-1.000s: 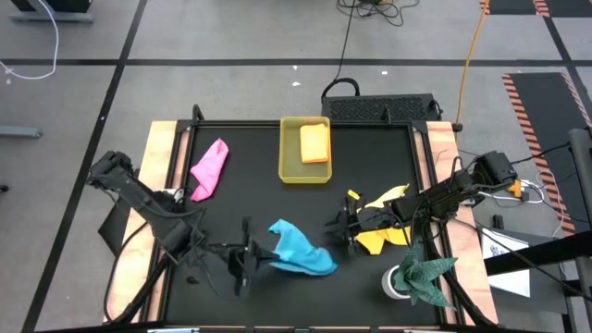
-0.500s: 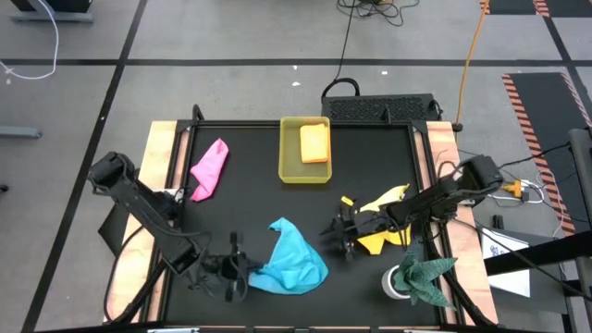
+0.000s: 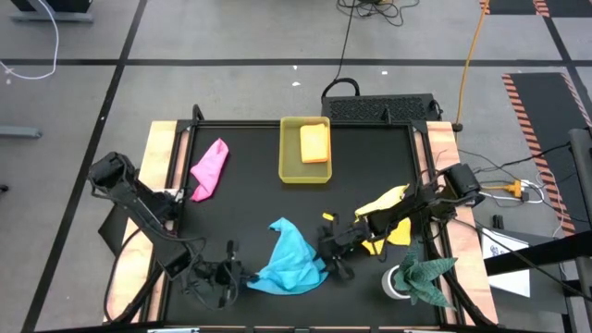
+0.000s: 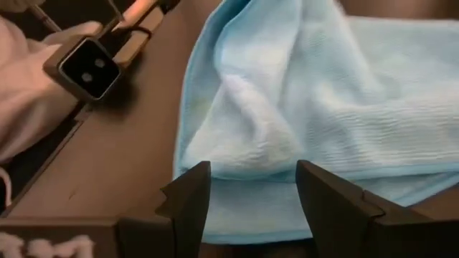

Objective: Fold microfiber towels
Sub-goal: Fold the blue towel

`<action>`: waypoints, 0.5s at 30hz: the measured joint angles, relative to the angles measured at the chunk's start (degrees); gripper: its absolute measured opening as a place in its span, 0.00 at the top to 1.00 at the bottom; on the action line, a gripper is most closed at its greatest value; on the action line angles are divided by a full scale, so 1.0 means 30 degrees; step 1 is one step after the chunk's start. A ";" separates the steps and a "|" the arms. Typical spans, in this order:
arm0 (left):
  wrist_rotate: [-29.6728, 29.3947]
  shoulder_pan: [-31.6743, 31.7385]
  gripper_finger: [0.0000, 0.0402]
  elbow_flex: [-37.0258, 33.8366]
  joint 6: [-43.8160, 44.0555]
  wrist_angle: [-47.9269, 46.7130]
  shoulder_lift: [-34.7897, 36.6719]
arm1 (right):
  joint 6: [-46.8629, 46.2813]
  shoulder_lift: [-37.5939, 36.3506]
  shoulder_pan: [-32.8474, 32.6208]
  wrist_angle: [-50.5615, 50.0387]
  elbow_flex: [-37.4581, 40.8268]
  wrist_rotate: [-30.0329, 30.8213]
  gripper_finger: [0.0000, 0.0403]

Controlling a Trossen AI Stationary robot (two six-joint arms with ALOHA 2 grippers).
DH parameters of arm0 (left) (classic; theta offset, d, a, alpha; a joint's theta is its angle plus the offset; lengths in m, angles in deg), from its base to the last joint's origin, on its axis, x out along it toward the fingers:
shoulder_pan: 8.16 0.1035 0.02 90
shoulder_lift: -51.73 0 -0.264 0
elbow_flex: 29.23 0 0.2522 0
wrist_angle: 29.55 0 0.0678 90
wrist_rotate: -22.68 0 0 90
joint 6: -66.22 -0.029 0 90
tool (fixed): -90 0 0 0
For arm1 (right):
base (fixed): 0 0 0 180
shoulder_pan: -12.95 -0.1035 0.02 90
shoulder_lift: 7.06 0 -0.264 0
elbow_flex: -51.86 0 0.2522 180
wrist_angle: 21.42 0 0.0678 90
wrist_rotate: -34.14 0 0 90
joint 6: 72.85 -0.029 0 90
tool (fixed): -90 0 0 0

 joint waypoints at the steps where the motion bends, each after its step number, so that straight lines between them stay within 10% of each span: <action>1: 0.0090 0.0001 0.99 0.0000 0.0005 0.0006 0.0000 | -0.0056 0.0000 -0.0150 -0.0242 -0.0129 0.0056 0.51; 15: 0.0044 0.0073 0.98 0.0000 0.0044 -0.0005 0.0000 | -0.0198 0.0645 -0.0535 -0.0198 -0.0391 0.2557 0.69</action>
